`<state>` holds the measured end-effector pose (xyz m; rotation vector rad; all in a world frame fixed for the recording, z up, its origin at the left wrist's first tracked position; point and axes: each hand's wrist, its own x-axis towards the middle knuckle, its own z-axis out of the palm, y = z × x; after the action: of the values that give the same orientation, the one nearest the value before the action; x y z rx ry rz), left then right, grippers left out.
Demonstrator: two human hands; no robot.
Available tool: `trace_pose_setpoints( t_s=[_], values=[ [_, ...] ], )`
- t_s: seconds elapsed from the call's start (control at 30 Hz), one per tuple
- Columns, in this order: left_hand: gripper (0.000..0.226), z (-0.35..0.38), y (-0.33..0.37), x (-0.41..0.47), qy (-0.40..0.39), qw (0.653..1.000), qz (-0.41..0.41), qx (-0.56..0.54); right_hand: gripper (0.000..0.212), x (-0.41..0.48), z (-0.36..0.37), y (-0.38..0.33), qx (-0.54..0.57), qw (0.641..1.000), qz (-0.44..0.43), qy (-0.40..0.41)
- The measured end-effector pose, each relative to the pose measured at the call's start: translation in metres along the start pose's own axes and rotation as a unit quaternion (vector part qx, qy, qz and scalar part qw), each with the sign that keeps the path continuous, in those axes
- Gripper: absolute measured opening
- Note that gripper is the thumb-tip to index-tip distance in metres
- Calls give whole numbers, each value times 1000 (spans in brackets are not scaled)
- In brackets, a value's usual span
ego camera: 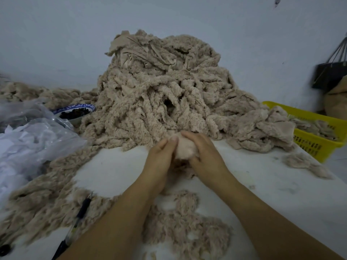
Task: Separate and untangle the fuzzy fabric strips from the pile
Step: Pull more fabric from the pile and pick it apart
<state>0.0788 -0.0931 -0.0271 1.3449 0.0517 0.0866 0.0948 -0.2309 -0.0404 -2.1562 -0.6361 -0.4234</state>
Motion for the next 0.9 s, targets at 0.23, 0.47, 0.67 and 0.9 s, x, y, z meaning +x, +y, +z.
trace_pose_setpoints(
  t_s=[0.23, 0.47, 0.67, 0.9],
  values=[
    [22, -18, 11, 13, -6, 962, -23, -270, 29, 4, -8, 7, 7, 993, 115, 22],
    [23, -23, 10, 18, 57, 962, -19, -265, 23, 0, -13, 0, 108, 987, 79, 91],
    [38, -27, 12, 21, 71, 936, -60, -339, 44, -1, -17, 2, 269, 945, 158, 95],
    [36, -17, 12, 13, -44, 936, -61, -345, 26, -4, 0, 3, 181, 971, 122, -97]
  ],
)
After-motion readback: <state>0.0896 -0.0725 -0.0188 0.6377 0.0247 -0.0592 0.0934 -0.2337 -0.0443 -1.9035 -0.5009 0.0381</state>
